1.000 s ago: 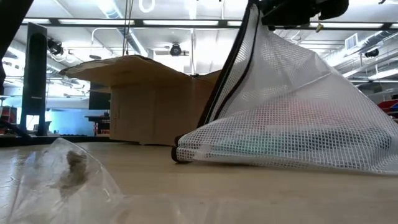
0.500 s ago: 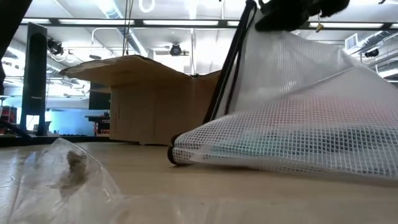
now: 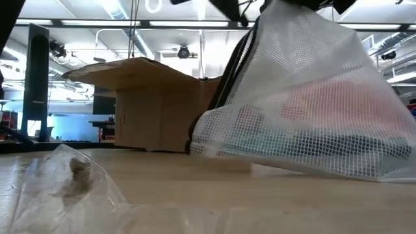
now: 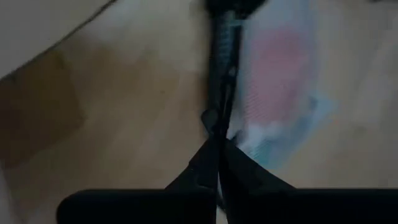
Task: Unpack boxes
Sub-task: Close the zip bag
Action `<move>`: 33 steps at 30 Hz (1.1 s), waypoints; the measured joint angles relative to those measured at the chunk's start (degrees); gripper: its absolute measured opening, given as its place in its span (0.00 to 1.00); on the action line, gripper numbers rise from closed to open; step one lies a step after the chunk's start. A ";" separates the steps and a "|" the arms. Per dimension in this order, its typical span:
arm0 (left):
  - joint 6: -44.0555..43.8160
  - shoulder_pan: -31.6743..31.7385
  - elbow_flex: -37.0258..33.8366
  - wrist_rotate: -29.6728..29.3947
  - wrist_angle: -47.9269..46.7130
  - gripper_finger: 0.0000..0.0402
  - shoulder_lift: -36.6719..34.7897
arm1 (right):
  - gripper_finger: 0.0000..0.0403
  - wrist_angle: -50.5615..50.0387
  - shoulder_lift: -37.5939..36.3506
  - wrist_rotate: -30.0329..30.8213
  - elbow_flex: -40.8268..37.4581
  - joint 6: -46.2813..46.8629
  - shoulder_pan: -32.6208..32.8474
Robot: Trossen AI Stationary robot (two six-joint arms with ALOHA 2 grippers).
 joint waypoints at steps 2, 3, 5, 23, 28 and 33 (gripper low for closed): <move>-0.25 0.00 -1.16 -0.77 -0.29 0.02 -0.17 | 0.00 -0.05 0.00 -0.79 0.00 0.89 -0.02; -0.18 -0.05 -1.36 -1.18 -0.56 0.02 -0.14 | 0.00 -0.24 0.01 -0.94 0.00 1.13 0.00; -0.07 -0.18 -2.02 -2.33 -0.76 0.02 -0.08 | 0.00 -1.11 0.02 -1.11 0.00 1.22 0.00; 6.07 -0.38 -2.70 -2.84 16.25 0.02 0.40 | 0.00 -1.86 -0.44 -4.35 0.13 0.93 0.07; 8.18 0.28 4.05 -5.81 12.03 0.02 0.31 | 0.00 -1.99 -0.44 -3.92 0.15 0.92 0.04; 9.84 0.48 7.52 -6.45 10.53 0.02 0.25 | 0.01 -2.25 -0.40 -1.86 0.15 1.41 0.04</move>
